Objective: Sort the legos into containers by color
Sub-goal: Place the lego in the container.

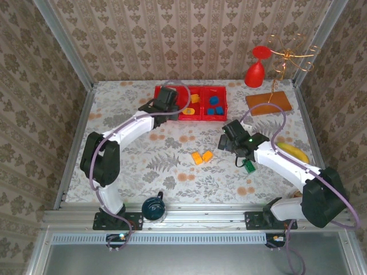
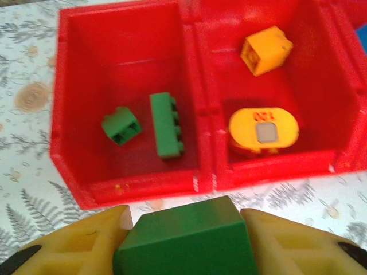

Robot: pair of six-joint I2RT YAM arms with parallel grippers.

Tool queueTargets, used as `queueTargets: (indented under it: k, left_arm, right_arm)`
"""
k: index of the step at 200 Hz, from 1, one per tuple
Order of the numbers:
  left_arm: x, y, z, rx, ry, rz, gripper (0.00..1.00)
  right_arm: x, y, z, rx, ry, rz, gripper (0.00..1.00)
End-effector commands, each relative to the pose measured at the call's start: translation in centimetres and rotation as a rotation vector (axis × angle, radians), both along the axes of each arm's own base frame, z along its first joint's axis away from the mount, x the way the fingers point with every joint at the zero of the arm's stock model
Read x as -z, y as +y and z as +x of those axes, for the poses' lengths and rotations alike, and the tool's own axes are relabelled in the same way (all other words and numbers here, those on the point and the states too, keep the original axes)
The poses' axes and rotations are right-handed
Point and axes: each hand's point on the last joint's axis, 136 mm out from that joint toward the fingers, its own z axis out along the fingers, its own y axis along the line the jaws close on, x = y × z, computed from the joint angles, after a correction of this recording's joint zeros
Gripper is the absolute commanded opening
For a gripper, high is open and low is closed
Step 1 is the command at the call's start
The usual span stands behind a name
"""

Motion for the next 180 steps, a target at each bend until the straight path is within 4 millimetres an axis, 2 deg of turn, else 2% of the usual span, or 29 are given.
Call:
queueTargets:
  k: [1,63,66,96,98,102,180]
  left_arm:
    - [-0.3,0.6,2.6,-0.011,-0.033,0.017,0.44]
    - [0.9,2.4,7.8,-0.078,-0.024,0.042,0.46]
    - [1.0,2.4,8.0,-0.081,-0.024,0.043,0.46]
    - [1.5,2.0,9.3,-0.083,-0.020,0.057,0.49]
    - [1.5,3.1,9.8,-0.103,-0.020,0.058,0.49]
    - [1.5,3.5,10.1,-0.112,-0.021,0.060,0.50]
    - [1.8,4.2,12.4,-0.147,-0.031,0.085,0.57]
  right_arm:
    - [-0.9,0.2,0.7,0.036,-0.033,-0.012,1.00]
    - [-0.4,1.7,0.3,0.012,-0.013,-0.015,1.00]
    - [0.3,1.7,0.3,0.011,0.007,-0.028,1.00]
    - [1.1,2.5,0.0,0.002,0.032,-0.037,1.00]
    - [1.2,2.6,-0.1,0.002,0.034,-0.038,1.00]
    - [1.3,2.7,-0.1,0.001,0.038,-0.040,1.00]
    - [3.3,5.4,-0.4,-0.030,0.098,-0.062,1.00]
